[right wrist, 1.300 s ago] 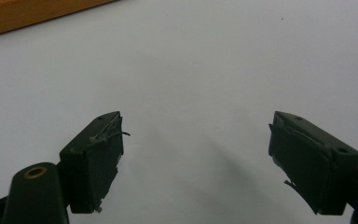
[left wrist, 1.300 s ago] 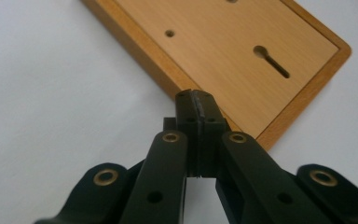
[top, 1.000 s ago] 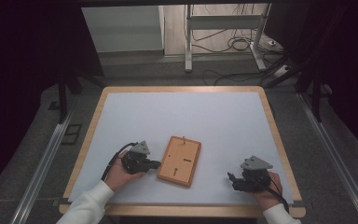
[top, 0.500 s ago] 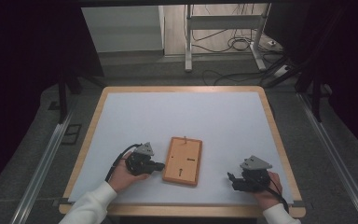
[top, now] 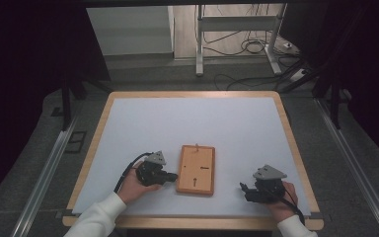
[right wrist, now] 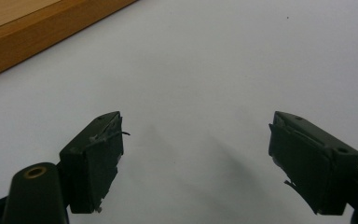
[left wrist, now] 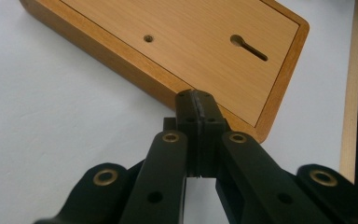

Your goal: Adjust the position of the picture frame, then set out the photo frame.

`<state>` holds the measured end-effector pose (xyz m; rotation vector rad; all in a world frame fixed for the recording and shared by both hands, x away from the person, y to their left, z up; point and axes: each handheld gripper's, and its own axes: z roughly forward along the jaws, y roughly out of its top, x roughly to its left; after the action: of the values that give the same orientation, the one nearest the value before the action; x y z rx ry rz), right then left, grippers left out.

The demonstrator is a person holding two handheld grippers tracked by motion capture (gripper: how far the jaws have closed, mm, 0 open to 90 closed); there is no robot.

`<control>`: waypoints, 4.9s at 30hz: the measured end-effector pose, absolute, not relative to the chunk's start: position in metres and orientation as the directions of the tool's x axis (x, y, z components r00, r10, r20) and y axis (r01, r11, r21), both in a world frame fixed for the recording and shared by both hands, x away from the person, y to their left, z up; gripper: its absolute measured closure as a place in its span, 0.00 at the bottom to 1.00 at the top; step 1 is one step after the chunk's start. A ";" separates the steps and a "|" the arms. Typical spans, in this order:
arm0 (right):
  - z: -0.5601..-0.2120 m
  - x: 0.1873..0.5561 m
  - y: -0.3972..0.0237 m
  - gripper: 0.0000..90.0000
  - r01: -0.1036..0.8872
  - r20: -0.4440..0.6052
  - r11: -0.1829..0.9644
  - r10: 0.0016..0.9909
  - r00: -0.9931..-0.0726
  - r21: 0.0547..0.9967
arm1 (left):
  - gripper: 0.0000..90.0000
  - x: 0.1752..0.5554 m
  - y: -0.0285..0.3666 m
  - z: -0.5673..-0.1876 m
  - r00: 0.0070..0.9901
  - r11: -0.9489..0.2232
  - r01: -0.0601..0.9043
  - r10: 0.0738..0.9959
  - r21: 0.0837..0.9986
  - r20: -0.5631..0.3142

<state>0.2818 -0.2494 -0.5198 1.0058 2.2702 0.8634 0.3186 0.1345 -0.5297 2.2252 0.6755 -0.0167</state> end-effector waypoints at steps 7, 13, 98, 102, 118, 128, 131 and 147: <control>-0.520 0.282 -0.249 0.20 0.455 -0.190 0.527 0.777 -0.600 0.718 | 1.00 0.319 0.132 -0.530 0.856 -0.536 0.479 0.460 0.695 -0.235; -0.520 0.282 -0.249 0.20 0.457 -0.189 0.526 0.778 -0.599 0.717 | 1.00 0.319 0.131 -0.531 0.856 -0.534 0.478 0.460 0.697 -0.235; -0.513 0.280 -0.258 0.20 0.457 -0.169 0.484 0.802 -0.574 0.746 | 0.43 0.396 0.090 -0.500 0.854 -0.458 0.338 0.517 0.822 -0.064; -0.513 0.280 -0.258 0.20 0.456 -0.170 0.485 0.802 -0.573 0.746 | 0.45 0.401 0.081 -0.504 0.867 -0.478 0.320 0.496 0.818 -0.049; -0.513 0.280 -0.259 0.20 0.460 -0.168 0.485 0.802 -0.574 0.744 | 0.72 0.414 0.071 -0.521 0.879 -0.465 0.335 0.468 0.819 -0.094; -0.513 0.281 -0.259 0.20 0.461 -0.167 0.484 0.802 -0.573 0.744 | 0.85 0.415 0.067 -0.524 0.880 -0.472 0.338 0.465 0.815 -0.095; -0.514 0.281 -0.259 0.20 0.459 -0.168 0.485 0.801 -0.574 0.744 | 0.91 0.417 0.069 -0.524 0.871 -0.466 0.360 0.479 0.808 -0.111; -0.511 0.278 -0.255 0.20 0.435 -0.179 0.497 0.787 -0.590 0.751 | 0.92 0.424 0.070 -0.522 0.861 -0.467 0.427 0.473 0.774 -0.189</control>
<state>0.2779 -0.2553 -0.5114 1.0033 2.2349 0.9163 0.4244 0.0696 -0.5218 2.1220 0.6510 0.0638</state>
